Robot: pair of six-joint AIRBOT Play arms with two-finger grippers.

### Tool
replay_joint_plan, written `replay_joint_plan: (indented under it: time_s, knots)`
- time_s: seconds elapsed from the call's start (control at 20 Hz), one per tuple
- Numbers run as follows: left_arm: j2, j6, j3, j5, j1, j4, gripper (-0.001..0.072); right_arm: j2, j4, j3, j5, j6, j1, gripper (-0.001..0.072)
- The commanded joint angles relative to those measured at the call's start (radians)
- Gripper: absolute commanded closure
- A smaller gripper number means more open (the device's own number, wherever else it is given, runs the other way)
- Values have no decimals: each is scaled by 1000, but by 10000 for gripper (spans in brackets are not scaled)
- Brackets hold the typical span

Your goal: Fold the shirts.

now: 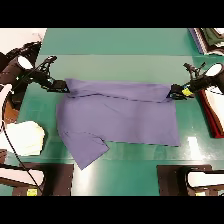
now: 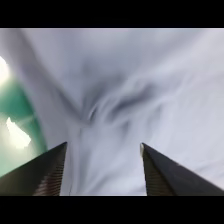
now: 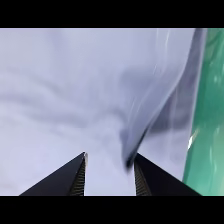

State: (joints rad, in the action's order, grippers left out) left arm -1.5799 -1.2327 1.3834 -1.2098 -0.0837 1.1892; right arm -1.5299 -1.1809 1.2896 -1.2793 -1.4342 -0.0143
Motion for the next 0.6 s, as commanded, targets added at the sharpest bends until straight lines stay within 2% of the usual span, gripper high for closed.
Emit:
replay_joint_plan:
  time_s: [0.0, 0.25, 0.55]
  knots:
    - [71, -62, -30, -114, 0, 137, 161, 100, 0, -51, -66, 4, 46, 365]
    - [338, -179, -349, -108, 0, 127, 160, 332, 12, -226, -67, 12, 159, 364]
    - [637, -272, -769, -125, 0, 8, 160, 428, 12, -284, -45, 54, 192, 364]
